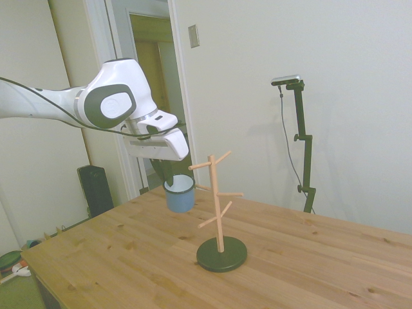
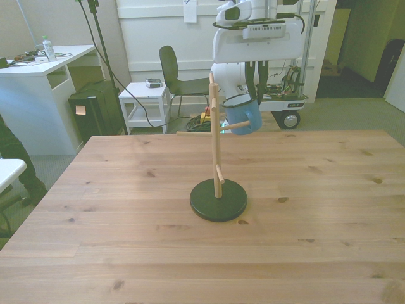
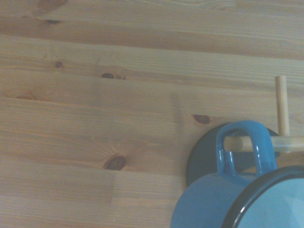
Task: Hang the mug
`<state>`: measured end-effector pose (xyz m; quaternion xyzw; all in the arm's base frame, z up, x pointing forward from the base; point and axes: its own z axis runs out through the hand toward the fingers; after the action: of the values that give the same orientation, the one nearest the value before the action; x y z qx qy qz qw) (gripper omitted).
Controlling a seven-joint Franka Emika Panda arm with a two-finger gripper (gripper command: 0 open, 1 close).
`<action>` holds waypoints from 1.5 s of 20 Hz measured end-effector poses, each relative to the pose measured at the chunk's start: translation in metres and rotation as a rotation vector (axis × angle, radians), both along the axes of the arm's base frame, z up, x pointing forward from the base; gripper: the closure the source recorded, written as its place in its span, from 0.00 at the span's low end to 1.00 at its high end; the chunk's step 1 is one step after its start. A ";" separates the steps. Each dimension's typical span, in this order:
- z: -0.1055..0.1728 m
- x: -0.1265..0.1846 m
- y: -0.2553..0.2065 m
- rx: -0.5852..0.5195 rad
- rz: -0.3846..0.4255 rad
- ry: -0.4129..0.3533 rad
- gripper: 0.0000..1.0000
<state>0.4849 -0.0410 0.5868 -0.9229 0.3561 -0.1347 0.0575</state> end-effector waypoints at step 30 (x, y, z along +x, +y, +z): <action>0.000 -0.010 -0.007 0.014 0.002 0.020 0.00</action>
<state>0.4750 -0.0479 0.5867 -0.9240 0.3568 -0.1231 0.0606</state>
